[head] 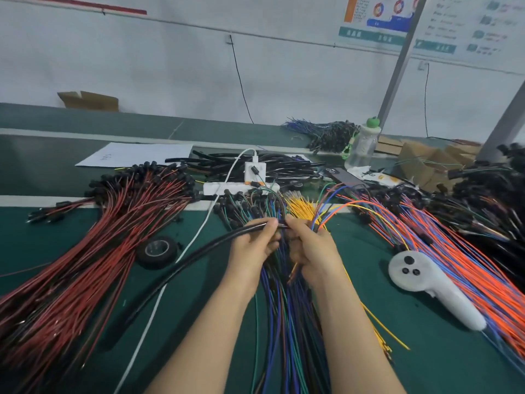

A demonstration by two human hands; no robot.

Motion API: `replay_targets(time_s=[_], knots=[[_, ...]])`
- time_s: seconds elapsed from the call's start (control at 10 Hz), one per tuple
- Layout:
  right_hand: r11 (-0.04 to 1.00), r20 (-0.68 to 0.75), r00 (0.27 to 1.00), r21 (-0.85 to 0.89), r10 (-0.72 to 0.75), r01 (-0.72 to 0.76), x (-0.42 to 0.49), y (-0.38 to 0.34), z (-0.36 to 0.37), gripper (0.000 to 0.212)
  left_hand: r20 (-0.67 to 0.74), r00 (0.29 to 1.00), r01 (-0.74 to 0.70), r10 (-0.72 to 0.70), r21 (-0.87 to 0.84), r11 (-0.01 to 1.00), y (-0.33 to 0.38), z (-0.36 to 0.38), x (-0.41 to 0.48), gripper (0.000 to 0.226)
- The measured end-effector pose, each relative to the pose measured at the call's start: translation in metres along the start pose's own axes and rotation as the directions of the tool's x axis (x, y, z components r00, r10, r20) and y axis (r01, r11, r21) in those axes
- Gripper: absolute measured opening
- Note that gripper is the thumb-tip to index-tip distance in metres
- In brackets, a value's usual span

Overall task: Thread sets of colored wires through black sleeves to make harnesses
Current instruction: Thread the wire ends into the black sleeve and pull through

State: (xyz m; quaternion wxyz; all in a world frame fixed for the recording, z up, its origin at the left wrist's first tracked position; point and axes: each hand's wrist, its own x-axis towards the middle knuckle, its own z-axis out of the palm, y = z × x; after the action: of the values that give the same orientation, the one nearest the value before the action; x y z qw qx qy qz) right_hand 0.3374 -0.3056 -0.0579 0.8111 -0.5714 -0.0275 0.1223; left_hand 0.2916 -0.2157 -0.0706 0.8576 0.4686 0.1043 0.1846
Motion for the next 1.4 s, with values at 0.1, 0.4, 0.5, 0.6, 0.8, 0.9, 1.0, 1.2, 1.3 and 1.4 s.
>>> replay_targets(time_s=[0.1,0.4,0.5,0.6,0.8,0.9,1.0,1.2,1.3,1.4], knots=[[0.952,-0.11,0.994,0.306,0.014,0.021,0.003,-0.014,-0.009,0.041,-0.014,0.995,0.094,-0.097,-0.13,0.987,0.0,-0.008,0.002,0.005],[0.635,-0.077,0.987,0.758,-0.14,0.15,-0.001,-0.029,-0.023,0.046,0.149,0.937,0.339,-0.316,-0.164,0.927,-0.004,-0.007,-0.002,0.015],[0.608,-0.089,0.984,0.776,-0.156,0.167,-0.002,-0.029,-0.024,0.047,0.169,0.929,0.355,-0.33,-0.149,0.923,-0.003,-0.009,-0.002,0.016],[0.606,-0.124,0.98,0.772,-0.157,0.195,-0.003,-0.028,-0.024,0.047,0.186,0.921,0.371,-0.343,-0.144,0.918,-0.003,-0.009,-0.002,0.017],[0.603,-0.177,0.971,0.762,-0.161,0.238,-0.006,-0.027,-0.022,0.047,0.197,0.914,0.387,-0.354,-0.172,0.906,-0.004,-0.009,-0.005,0.018],[0.607,-0.183,0.969,0.755,-0.169,0.248,-0.007,-0.026,-0.021,0.047,0.204,0.91,0.401,-0.362,-0.21,0.892,-0.004,-0.007,-0.006,0.016],[0.613,-0.186,0.967,0.747,-0.176,0.256,-0.009,-0.026,-0.02,0.048,0.208,0.904,0.418,-0.373,-0.256,0.871,-0.005,-0.005,-0.008,0.018],[0.638,-0.182,0.963,0.722,-0.197,0.267,-0.01,-0.026,-0.02,0.048,0.19,0.916,0.395,-0.353,-0.28,0.875,-0.005,-0.004,-0.009,0.026],[0.654,-0.178,0.961,0.706,-0.211,0.274,-0.011,-0.025,-0.02,0.047,0.18,0.924,0.379,-0.338,-0.292,0.878,-0.004,-0.004,-0.009,0.025],[0.657,-0.17,0.962,0.703,-0.215,0.272,-0.011,-0.026,-0.021,0.048,0.175,0.928,0.367,-0.329,-0.284,0.886,-0.003,-0.003,-0.01,0.025]])
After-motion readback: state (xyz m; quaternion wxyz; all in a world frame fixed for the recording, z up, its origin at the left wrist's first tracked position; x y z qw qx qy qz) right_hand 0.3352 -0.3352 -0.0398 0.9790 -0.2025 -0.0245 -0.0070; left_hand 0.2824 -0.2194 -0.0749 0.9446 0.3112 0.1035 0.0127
